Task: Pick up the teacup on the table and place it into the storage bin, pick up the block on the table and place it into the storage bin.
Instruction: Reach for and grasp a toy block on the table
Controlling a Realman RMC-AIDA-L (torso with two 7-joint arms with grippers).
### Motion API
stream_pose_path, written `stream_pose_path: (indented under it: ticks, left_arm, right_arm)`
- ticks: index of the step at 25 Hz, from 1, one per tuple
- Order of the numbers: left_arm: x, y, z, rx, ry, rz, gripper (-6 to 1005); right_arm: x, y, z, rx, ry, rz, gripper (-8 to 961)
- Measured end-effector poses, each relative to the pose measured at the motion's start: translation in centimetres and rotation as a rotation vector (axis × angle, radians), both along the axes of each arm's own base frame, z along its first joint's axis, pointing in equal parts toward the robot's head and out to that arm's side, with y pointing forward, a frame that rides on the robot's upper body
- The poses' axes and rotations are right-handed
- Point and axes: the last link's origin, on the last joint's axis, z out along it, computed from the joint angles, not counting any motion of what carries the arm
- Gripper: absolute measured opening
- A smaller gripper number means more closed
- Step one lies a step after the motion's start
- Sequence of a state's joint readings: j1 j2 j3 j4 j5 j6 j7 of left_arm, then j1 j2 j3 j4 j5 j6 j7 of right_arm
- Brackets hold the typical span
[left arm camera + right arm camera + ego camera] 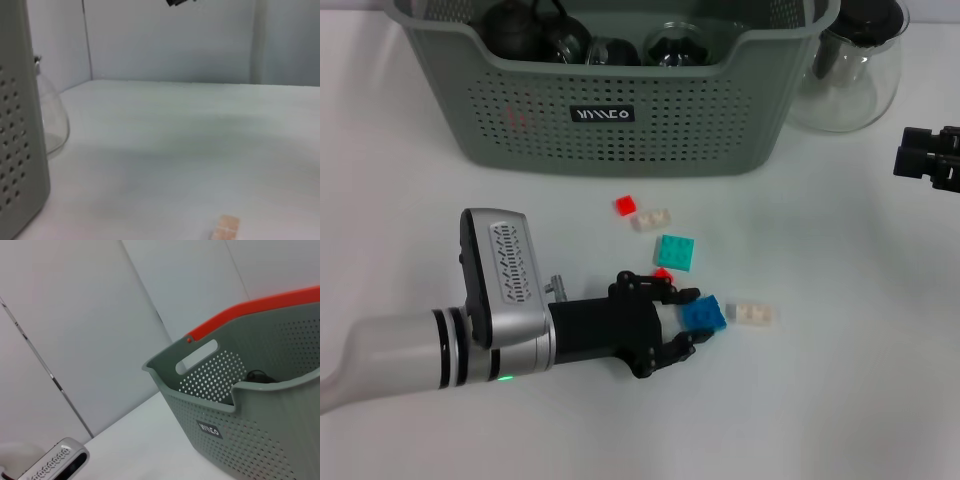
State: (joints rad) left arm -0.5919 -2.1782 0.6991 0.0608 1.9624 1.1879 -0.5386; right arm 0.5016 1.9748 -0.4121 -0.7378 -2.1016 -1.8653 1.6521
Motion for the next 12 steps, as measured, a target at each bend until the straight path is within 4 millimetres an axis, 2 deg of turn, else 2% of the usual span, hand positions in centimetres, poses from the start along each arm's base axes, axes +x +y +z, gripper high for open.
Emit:
stream_pose_path:
  ticks: [8,12]
  left_arm:
    - [0.00,0.13,0.12,0.009,-0.002,-0.001,402]
    - [-0.03,0.14,0.37,0.003,-0.016,0.012,404]
  right_arm:
    - [-0.04,0.01,0.06,0.001,0.003,0.001,507]
    - [-0.10,0.04,0.07,0.000,0.003,0.003,507]
